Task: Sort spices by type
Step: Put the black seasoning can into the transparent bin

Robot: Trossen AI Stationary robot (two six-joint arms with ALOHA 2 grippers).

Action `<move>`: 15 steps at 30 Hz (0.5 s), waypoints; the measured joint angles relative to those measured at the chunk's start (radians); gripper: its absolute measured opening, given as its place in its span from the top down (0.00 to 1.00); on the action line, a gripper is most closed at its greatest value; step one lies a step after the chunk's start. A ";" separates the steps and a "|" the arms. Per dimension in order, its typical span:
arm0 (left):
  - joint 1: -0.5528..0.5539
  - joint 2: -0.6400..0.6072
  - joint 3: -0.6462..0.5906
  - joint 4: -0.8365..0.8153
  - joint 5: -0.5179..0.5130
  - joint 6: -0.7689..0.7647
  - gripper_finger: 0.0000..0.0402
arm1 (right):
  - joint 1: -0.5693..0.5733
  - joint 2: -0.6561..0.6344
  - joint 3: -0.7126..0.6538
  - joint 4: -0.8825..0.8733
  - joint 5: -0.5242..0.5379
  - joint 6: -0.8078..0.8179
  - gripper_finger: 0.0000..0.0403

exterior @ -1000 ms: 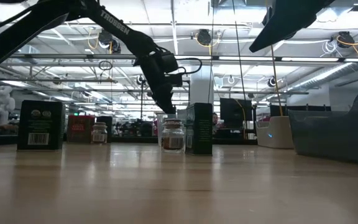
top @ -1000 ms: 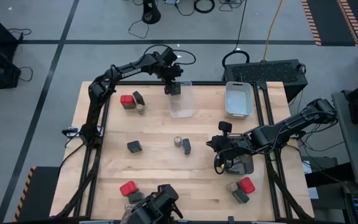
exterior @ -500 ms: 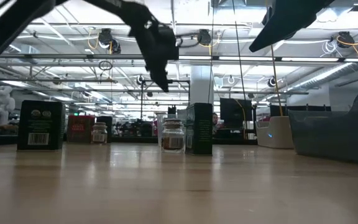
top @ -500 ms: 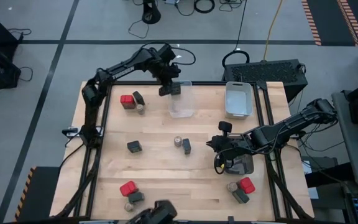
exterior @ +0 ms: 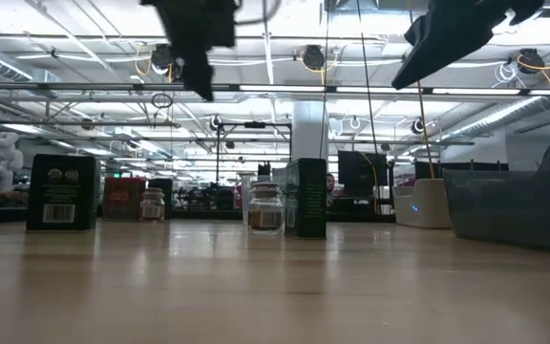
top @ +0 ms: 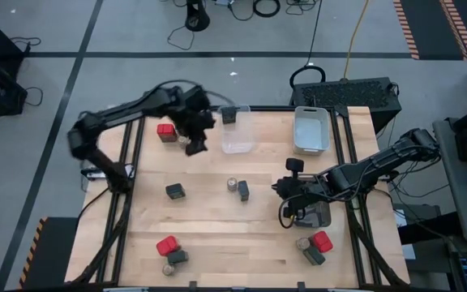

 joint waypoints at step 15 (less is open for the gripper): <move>-0.370 -0.477 -0.309 0.123 -0.402 -0.544 0.39 | 0.000 0.000 -0.014 0.026 -0.027 -0.027 1.00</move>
